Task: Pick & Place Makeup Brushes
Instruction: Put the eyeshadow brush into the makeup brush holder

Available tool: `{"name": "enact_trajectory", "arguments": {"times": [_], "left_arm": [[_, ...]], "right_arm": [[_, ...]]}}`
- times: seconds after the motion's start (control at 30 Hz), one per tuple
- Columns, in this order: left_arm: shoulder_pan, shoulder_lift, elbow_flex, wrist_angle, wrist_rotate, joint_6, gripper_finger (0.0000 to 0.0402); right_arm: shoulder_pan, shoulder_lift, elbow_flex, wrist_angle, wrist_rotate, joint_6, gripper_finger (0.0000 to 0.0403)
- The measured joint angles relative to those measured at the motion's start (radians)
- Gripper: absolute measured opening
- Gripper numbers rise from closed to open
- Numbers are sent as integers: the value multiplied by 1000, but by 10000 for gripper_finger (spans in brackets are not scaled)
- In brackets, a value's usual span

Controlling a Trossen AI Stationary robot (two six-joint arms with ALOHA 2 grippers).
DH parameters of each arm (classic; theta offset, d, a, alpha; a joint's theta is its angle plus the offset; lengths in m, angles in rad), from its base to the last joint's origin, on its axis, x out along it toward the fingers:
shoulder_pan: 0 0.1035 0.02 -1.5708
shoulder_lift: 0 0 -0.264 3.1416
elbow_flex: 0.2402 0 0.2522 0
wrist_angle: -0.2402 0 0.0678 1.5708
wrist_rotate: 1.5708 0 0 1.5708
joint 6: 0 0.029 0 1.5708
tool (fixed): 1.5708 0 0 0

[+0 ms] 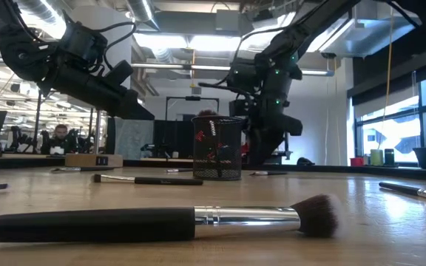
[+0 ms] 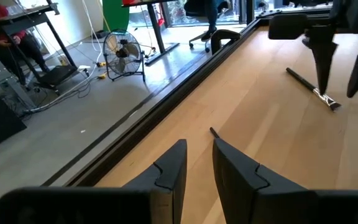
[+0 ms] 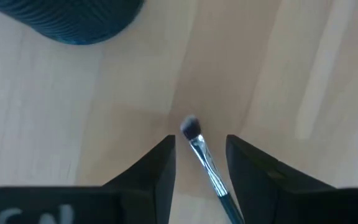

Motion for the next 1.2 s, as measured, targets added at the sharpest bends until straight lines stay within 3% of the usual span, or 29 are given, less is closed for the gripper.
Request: {"name": "enact_trajectory", "arguments": {"times": [0.6,0.73,0.93,1.2], "left_arm": [[0,0,0,-7,-1,10,74],[0,0,0,-7,-1,16,74],[0,0,0,-7,-1,17,74],[0,0,0,-7,-1,16,74]], "right_arm": [[26,63,2,32,52,-15,137],[26,64,1,32,49,-14,104],[26,66,0,46,48,39,15],[28,51,0,40,105,181,7]]}}
